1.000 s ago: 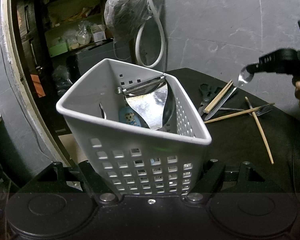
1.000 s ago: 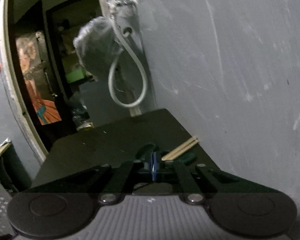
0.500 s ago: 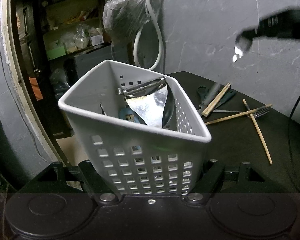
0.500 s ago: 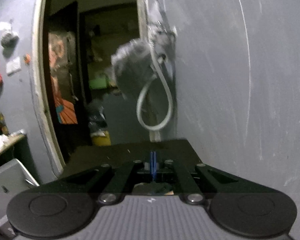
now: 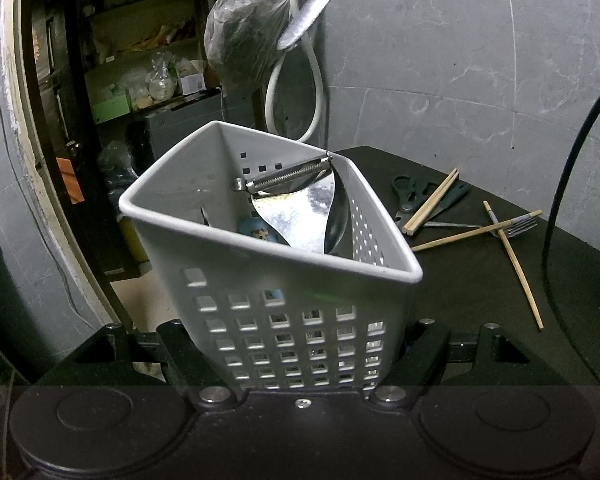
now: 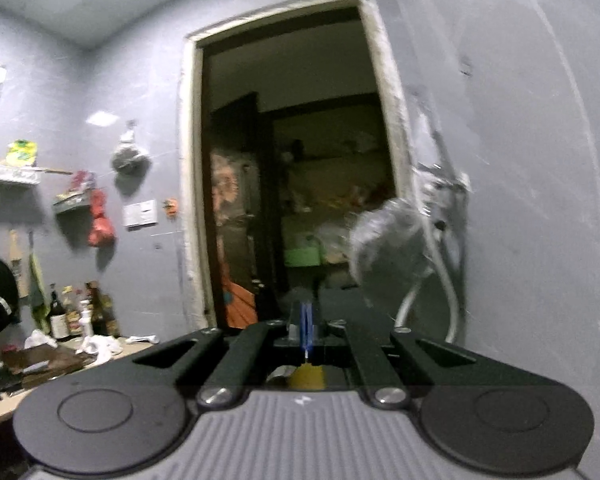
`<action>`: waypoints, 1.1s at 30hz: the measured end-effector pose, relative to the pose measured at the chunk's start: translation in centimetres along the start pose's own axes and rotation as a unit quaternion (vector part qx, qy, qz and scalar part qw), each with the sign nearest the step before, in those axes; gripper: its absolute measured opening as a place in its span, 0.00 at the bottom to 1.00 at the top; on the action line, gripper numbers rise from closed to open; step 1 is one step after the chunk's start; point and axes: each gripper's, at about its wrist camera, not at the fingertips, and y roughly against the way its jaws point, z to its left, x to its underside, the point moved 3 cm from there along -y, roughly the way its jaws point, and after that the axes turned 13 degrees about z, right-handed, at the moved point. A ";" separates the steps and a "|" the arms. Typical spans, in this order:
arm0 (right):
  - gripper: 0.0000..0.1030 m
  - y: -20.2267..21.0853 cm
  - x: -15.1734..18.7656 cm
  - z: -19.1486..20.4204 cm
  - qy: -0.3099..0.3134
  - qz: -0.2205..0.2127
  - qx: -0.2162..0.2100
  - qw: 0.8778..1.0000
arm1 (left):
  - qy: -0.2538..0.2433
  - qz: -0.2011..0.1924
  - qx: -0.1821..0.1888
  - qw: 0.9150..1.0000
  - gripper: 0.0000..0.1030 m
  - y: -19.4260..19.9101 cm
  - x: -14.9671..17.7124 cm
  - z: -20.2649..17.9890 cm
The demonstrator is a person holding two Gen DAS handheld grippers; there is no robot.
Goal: Organize utensils
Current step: 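Lift the spoon with the right gripper and carry it over the basket, then lower the spoon into the basket and open the right gripper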
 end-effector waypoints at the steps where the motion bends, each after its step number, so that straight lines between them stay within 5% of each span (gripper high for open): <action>1: 0.01 0.0 -0.1 0.6 0.012 0.000 -0.003 1.000 | 0.000 0.000 0.000 1.000 0.76 0.0 0.0 0.0; 13: 0.01 -0.9 3.2 6.0 0.098 0.040 -0.020 0.994 | 0.002 -0.001 0.000 1.000 0.76 0.1 -0.1 -0.2; 33: 0.01 -3.2 8.4 7.8 0.122 0.120 -0.047 0.984 | 0.003 -0.002 -0.001 1.000 0.76 0.2 0.0 -0.2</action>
